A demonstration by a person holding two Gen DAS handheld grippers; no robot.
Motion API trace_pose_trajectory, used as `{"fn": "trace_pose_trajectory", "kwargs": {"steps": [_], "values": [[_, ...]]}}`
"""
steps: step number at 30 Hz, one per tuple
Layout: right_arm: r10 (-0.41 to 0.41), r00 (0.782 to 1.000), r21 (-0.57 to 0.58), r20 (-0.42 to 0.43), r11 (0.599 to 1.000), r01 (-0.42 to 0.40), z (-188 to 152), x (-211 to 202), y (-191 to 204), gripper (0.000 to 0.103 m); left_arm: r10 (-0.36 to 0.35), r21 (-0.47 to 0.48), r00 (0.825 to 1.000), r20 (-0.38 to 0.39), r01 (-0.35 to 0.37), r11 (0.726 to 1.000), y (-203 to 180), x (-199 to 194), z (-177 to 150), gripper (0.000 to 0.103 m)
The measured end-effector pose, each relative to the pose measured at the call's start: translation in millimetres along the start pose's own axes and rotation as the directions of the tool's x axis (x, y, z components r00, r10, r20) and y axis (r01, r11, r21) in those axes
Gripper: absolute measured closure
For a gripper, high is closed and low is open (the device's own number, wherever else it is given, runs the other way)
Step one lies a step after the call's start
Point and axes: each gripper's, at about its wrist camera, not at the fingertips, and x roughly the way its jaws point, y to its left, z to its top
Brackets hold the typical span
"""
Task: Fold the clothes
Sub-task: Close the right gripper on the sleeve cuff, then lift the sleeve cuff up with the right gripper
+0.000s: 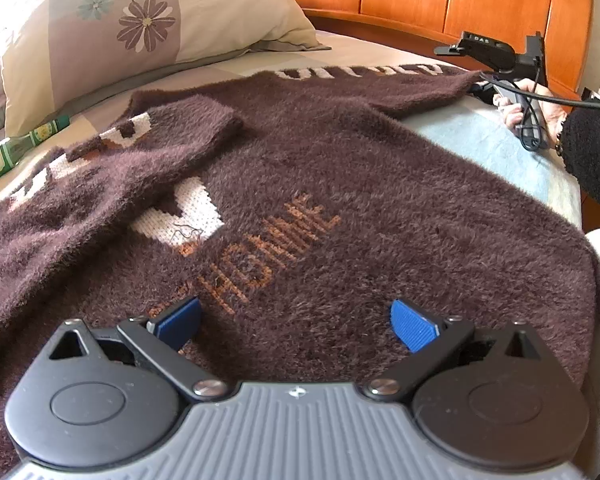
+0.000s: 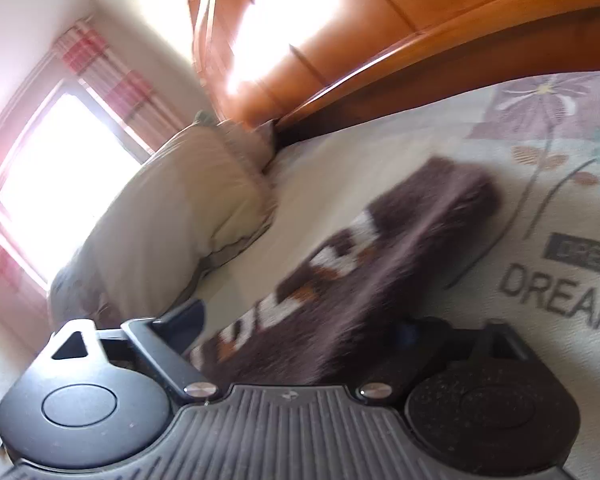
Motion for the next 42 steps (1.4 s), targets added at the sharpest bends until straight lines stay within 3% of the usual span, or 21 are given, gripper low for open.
{"fn": "trace_pose_trajectory", "kwargs": {"steps": [3, 11, 12, 14, 15, 18, 30, 35, 38, 42], "values": [[-0.01, 1.0, 0.039, 0.016, 0.999, 0.009, 3, -2, -7, 0.041, -0.003, 0.001, 1.0, 0.002, 0.003, 1.0, 1, 0, -1, 0.002], [-0.072, 0.997, 0.049, 0.034, 0.996, 0.07, 8, 10, -5, 0.048, -0.005, 0.004, 1.0, 0.009, 0.005, 1.0, 1, 1, -2, 0.002], [-0.082, 0.996, 0.061, 0.048, 0.995, 0.079, 6, 9, -8, 0.054, -0.005, 0.005, 1.0, 0.009, 0.005, 1.0, 1, 1, -2, 0.002], [-0.112, 0.991, 0.086, 0.07, 0.991, 0.105, 4, 7, -15, 0.078, -0.005, 0.005, 1.0, 0.011, 0.005, 1.0, 1, 1, -2, 0.001], [-0.13, 0.989, 0.115, 0.075, 0.986, 0.12, 3, 6, -21, 0.095, -0.006, 0.005, 1.0, 0.012, 0.006, 1.0, 1, 1, -3, 0.001], [-0.139, 0.987, 0.122, 0.079, 0.984, 0.129, 1, 5, -23, 0.095, -0.007, 0.006, 1.0, 0.014, 0.006, 1.0, 2, 1, -3, 0.001], [-0.314, 0.949, -0.041, 0.038, 0.948, 0.315, 12, 10, 25, 0.092, 0.02, -0.01, 0.998, 0.066, -0.019, 1.0, 11, -18, 3, 0.001], [-0.321, 0.947, -0.162, 0.024, 0.933, 0.32, 13, 3, 67, 0.092, -0.082, 0.01, 0.989, 0.124, 0.081, 0.997, 12, -33, 4, 0.001], [-0.307, 0.952, -0.215, 0.005, 0.929, 0.301, 10, -1, 94, 0.092, -0.094, 0.05, 0.984, 0.15, 0.087, 0.995, 7, -42, 4, 0.001], [-0.283, 0.959, -0.284, -0.026, 0.922, 0.265, 1, -5, 131, 0.092, -0.188, 0.1, 0.963, 0.196, 0.171, 0.98, 7, -47, -1, 0.001]]}}
